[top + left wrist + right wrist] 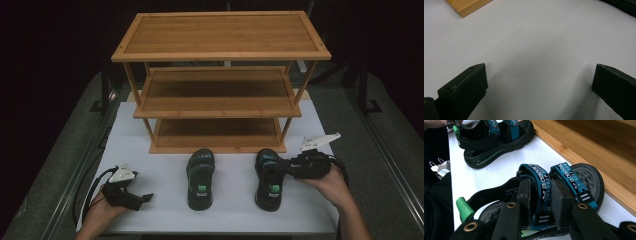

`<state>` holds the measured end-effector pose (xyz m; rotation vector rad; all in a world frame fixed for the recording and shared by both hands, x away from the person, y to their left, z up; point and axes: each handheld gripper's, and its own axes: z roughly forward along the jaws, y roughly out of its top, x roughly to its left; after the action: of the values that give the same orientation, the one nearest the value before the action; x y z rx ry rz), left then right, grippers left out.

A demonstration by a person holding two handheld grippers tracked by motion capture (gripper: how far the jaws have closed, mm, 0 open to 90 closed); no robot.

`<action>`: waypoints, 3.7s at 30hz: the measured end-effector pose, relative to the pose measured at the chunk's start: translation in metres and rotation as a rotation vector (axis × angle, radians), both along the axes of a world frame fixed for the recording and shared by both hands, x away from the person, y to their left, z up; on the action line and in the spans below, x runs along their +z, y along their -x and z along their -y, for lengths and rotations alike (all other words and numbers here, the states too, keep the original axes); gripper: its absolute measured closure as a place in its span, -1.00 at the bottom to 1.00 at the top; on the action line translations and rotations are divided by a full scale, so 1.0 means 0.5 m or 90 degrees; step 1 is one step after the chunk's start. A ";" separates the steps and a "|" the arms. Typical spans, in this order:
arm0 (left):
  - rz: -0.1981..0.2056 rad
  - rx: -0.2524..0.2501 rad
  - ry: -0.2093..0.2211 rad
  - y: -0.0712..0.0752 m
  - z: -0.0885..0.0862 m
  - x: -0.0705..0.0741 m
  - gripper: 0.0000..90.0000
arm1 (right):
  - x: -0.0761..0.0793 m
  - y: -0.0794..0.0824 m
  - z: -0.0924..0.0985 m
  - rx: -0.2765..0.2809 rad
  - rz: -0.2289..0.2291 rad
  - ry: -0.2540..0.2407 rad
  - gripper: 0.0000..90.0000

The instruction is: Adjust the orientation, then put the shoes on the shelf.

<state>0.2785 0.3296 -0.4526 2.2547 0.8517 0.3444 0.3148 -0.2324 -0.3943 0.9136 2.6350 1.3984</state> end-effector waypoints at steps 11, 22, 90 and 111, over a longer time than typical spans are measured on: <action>0.001 0.001 0.001 0.000 0.000 0.000 -1.00 | 0.039 0.016 -0.018 0.005 0.034 -0.018 0.56; 0.000 0.000 0.001 0.000 0.000 0.000 -1.00 | 0.070 -0.001 -0.107 0.051 0.061 -0.017 0.56; -0.009 -0.244 0.076 -0.092 0.263 0.115 0.28 | 0.002 -0.022 -0.227 0.067 0.039 0.022 0.31; 0.082 -0.210 0.080 -0.105 0.285 0.150 0.56 | 0.018 -0.039 -0.233 0.019 0.066 -0.004 0.55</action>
<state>0.3311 0.1872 -0.3777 2.1819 0.4141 0.2699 0.3343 -0.1159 -0.3851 0.7828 2.5793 1.4198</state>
